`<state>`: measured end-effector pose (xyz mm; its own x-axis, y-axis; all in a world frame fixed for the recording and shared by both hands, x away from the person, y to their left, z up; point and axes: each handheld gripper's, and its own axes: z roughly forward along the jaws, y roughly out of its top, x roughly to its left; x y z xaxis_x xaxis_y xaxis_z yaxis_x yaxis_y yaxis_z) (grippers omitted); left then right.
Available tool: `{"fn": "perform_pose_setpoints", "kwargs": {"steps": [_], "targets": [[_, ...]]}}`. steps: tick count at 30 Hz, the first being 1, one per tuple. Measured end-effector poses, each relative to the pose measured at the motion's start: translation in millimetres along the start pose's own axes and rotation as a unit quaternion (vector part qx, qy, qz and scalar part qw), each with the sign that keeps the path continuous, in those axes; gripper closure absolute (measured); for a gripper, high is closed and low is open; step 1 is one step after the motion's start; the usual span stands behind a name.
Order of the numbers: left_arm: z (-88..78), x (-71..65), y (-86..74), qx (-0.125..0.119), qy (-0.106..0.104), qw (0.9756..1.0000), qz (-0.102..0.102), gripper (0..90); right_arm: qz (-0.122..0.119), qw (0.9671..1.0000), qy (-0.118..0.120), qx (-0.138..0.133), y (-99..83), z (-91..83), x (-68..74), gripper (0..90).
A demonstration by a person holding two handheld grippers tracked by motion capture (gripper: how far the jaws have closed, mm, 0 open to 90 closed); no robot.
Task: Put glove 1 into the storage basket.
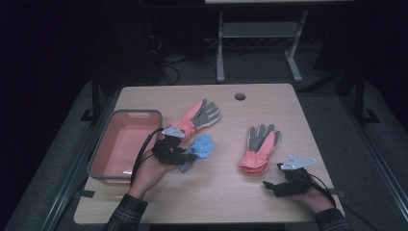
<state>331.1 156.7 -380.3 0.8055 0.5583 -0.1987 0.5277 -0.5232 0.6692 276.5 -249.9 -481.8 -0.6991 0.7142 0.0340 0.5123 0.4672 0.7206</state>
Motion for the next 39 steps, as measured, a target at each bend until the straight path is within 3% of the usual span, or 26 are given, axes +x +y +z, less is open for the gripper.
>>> {"fn": "perform_pose_setpoints", "kwargs": {"steps": [11, 19, 27, 39], "targets": [[-35.6, 24.6, -6.9, -0.023, 0.033, 0.9987, -0.031, 73.4, 0.001, 1.0, 0.0, 0.0, 0.1, 0.0, 0.1, 10.9], [-64.5, 44.9, -17.0, -0.04, 0.069, 0.9954, -0.054, 73.4, 0.001, 1.0, 0.0, 0.0, 0.1, 0.0, 0.2, 10.9], [-85.2, 64.7, -32.1, -0.046, 0.109, 0.9896, -0.082, 73.4, 0.001, 1.0, 0.0, 0.0, 0.0, 0.0, 0.3, 11.0], [-107.1, 97.6, -58.4, -0.042, 0.165, 0.9769, -0.129, 73.4, 0.001, 1.0, -0.001, 0.0, 0.0, 0.0, 0.2, 11.0]]}}
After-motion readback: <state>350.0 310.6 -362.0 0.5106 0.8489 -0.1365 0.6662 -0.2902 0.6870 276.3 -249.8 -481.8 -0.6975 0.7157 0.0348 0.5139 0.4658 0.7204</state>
